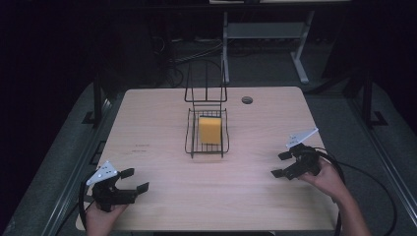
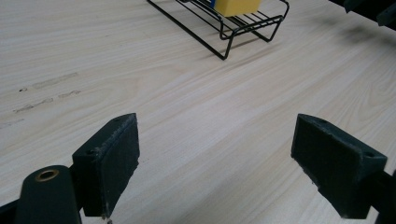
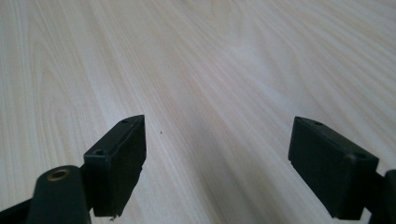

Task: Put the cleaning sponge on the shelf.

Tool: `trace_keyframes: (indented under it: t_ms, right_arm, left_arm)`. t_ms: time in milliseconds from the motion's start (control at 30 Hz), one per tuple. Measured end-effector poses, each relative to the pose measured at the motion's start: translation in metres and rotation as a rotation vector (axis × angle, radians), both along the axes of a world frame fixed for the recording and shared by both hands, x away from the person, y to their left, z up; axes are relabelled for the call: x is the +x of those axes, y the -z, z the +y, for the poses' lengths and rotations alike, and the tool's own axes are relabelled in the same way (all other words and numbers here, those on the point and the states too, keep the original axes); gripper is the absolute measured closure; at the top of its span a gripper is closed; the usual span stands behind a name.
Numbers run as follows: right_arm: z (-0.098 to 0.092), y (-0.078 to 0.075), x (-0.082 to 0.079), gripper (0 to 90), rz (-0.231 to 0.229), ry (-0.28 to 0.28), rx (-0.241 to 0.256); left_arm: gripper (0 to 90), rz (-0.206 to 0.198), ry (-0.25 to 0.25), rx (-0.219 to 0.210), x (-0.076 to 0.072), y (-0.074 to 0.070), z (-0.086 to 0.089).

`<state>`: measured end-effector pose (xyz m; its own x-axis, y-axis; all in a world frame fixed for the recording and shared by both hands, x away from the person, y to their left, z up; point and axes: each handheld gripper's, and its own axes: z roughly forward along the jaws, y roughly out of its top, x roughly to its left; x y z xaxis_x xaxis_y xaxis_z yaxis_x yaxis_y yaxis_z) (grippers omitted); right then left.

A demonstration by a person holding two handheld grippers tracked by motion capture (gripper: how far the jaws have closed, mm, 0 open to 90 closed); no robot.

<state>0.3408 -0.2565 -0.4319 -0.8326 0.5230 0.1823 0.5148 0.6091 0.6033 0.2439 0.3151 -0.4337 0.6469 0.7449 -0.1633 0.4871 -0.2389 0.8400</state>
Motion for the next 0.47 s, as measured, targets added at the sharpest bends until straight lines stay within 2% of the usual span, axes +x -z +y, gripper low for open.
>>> trace_keyframes:
  t_ms: [233,467]
  right_arm:
    - [-0.005,0.005,-0.008,18.4,0.005,0.013,0.001]
    - [-0.005,0.004,-0.02,17.6,-0.034,0.016,0.011]
  left_arm:
    - [14.6,-0.001,0.002,0.003,0.0,0.0,-0.001]
    - [14.6,-0.004,-0.004,0.002,0.001,0.0,0.0]
